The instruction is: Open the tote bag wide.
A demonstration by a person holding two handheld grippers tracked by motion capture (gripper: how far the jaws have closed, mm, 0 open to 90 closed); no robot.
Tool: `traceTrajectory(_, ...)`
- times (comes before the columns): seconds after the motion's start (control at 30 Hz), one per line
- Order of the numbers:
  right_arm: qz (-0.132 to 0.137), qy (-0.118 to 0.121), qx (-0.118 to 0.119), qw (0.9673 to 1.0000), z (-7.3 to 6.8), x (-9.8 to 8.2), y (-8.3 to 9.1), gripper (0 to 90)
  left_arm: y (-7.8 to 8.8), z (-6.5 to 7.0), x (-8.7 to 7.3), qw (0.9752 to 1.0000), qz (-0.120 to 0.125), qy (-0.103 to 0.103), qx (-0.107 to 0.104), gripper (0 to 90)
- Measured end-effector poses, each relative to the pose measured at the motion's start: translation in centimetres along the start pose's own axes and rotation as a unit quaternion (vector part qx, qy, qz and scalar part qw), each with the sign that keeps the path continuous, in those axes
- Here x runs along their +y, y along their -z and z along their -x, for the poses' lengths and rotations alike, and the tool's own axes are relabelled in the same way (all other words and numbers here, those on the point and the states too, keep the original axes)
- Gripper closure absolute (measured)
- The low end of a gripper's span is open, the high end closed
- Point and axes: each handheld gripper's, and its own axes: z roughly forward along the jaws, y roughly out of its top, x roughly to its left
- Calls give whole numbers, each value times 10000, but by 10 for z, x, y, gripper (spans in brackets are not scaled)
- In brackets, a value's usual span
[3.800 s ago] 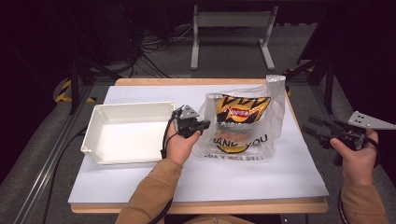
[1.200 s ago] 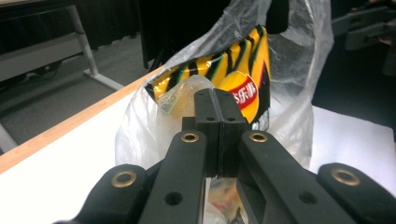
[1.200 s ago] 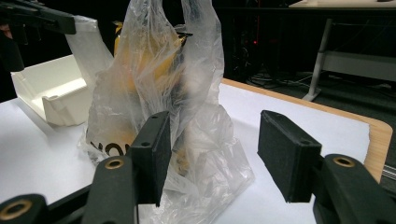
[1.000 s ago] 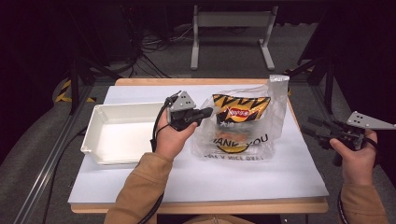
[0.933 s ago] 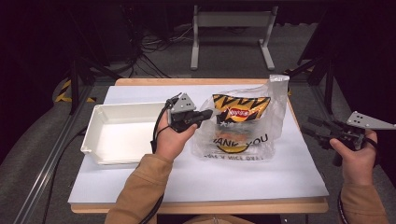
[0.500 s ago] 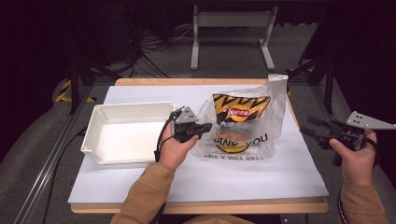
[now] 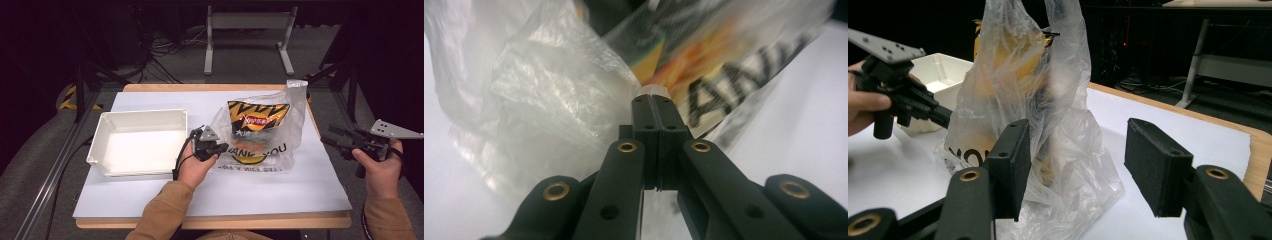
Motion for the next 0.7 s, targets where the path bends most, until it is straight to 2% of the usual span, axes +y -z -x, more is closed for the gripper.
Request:
traceTrajectory(0.37,-26,0,11,10000,0,0,-1,446,-19,2,-15,9995,-252,179,5,893)
traceTrajectory(0.57,-25,32,20,10000,-1,1,-2,446,-32,-2,-23,9989,-359,287,43,894)
traceTrajectory(0.7,-25,70,43,10000,-3,3,-3,444,-31,-2,-23,9992,-274,294,35,857)
